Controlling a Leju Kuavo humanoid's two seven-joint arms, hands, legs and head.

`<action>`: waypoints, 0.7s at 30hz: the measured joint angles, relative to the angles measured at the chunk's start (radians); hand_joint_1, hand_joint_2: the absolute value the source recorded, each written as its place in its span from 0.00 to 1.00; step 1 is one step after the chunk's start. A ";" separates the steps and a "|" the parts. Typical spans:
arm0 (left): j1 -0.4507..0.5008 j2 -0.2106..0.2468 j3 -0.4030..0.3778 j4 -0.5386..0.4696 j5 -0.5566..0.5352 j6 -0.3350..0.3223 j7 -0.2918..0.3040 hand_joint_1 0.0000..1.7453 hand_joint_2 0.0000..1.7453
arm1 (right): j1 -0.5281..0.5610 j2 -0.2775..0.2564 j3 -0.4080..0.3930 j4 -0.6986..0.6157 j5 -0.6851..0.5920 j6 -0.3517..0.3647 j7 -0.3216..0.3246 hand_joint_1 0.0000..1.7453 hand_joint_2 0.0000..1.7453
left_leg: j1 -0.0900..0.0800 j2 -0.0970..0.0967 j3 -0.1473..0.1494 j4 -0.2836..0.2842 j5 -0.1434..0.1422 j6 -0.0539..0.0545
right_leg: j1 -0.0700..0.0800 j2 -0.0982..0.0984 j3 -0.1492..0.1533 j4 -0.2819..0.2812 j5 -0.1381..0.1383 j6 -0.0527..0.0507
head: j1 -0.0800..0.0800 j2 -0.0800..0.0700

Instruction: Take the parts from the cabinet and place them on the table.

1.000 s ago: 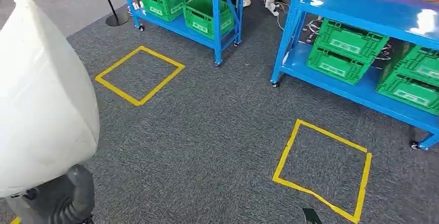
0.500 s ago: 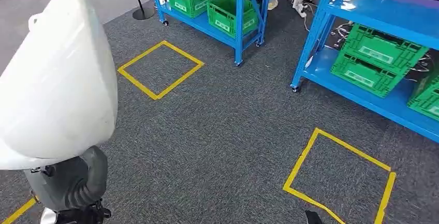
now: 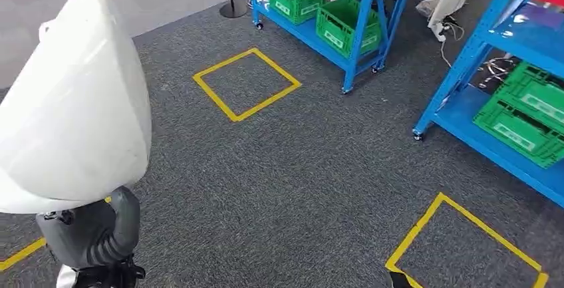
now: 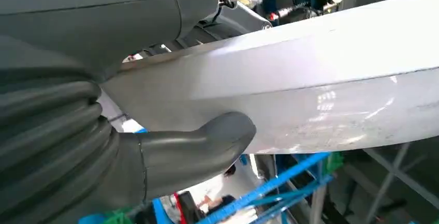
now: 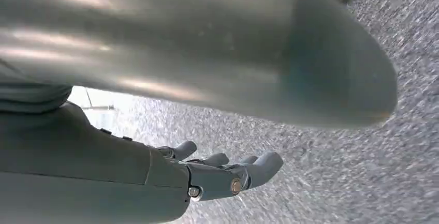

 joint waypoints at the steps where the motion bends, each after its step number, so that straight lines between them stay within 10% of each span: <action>1: -0.002 0.000 0.000 0.001 0.001 -0.002 0.001 1.00 1.00 | 0.000 0.000 0.000 0.000 0.000 0.000 0.000 0.00 0.00 | 0.004 -0.010 -0.003 0.014 -0.010 -0.008 | -0.008 0.037 0.030 -0.081 0.026 0.005 | 0.001 0.000; 2: -0.006 0.000 0.000 0.002 0.001 -0.002 0.001 1.00 1.00 | 0.000 0.000 0.000 0.000 0.001 0.002 0.000 0.00 0.00 | -0.002 -0.021 -0.011 0.026 -0.019 -0.018 | 0.001 0.055 0.034 -0.083 0.008 0.001 | 0.003 0.000; 6: -0.010 0.001 0.000 0.003 0.002 -0.004 0.005 1.00 1.00 | -0.006 0.000 0.000 0.000 0.006 0.001 0.000 0.00 0.00 | 0.003 -0.045 -0.017 0.019 -0.022 -0.037 | 0.001 0.016 0.043 -0.085 0.009 -0.038 | 0.004 0.000; 9: -0.016 0.001 0.000 0.003 -0.006 -0.001 0.012 1.00 1.00 | -0.006 0.002 0.000 0.000 0.013 0.000 0.001 0.00 0.00 | 0.002 0.059 -0.075 0.148 -0.093 -0.051 | 0.003 -0.013 0.053 -0.090 0.008 -0.054 | -0.004 0.000; 12: -0.011 0.002 0.000 0.005 -0.010 -0.001 0.018 1.00 1.00 | -0.004 0.000 0.000 0.000 0.012 0.000 0.001 0.00 0.00 | 0.009 0.074 -0.180 0.328 -0.151 -0.054 | 0.010 -0.049 0.056 -0.090 0.000 -0.060 | -0.005 0.000; 15: -0.012 0.002 0.000 0.005 -0.012 -0.008 0.021 1.00 1.00 | -0.006 0.000 0.000 0.000 0.011 0.002 0.000 0.00 0.00 | 0.004 0.086 -0.101 0.163 -0.044 -0.040 | 0.013 -0.081 0.067 -0.090 -0.007 -0.060 | -0.005 0.000; 17: -0.015 0.001 0.000 0.005 -0.013 -0.011 0.023 1.00 1.00 | -0.007 0.003 0.000 0.000 0.010 0.004 -0.001 0.00 0.00 | -0.017 0.167 -0.026 0.023 -0.009 -0.018 | 0.014 -0.098 0.080 -0.091 -0.015 -0.052 | -0.005 0.000; 21: -0.019 0.000 0.000 0.004 -0.015 -0.017 0.024 1.00 1.00 | -0.011 0.007 0.000 0.000 0.004 0.005 -0.003 0.00 0.00 | -0.029 0.122 -0.022 0.002 -0.006 0.000 | 0.004 -0.139 0.100 -0.106 -0.021 -0.026 | -0.008 0.000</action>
